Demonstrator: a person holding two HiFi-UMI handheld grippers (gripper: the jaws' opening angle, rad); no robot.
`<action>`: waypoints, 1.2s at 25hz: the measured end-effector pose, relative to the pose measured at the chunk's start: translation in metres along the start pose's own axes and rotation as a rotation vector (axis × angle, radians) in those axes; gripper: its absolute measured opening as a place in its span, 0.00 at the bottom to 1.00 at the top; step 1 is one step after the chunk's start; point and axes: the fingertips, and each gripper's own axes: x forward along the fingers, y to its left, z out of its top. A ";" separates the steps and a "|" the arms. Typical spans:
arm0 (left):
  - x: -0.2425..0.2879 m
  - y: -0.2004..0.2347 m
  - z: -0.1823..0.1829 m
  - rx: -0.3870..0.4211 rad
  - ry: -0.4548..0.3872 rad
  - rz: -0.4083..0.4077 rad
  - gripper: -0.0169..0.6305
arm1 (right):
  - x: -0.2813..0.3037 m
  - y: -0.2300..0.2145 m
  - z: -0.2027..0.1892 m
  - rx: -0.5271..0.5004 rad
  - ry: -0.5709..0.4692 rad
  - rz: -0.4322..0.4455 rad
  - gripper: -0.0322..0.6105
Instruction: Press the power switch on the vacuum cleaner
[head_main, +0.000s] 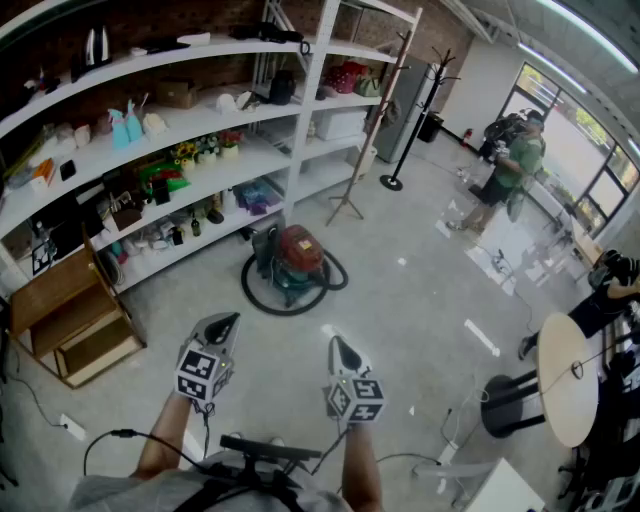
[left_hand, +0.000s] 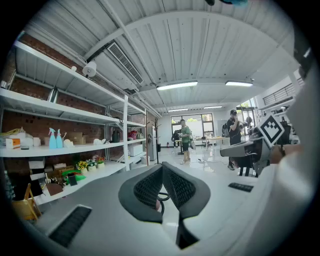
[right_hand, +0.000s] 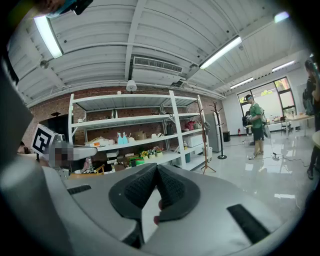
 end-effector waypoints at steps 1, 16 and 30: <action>0.000 -0.002 0.002 -0.003 -0.008 -0.002 0.04 | -0.001 -0.001 0.000 0.002 -0.001 0.000 0.07; 0.012 -0.024 0.001 0.004 0.008 -0.015 0.04 | -0.019 -0.023 0.000 0.012 -0.005 -0.016 0.07; 0.042 -0.071 0.002 0.014 0.010 -0.013 0.04 | -0.028 -0.075 0.000 -0.006 -0.010 -0.030 0.07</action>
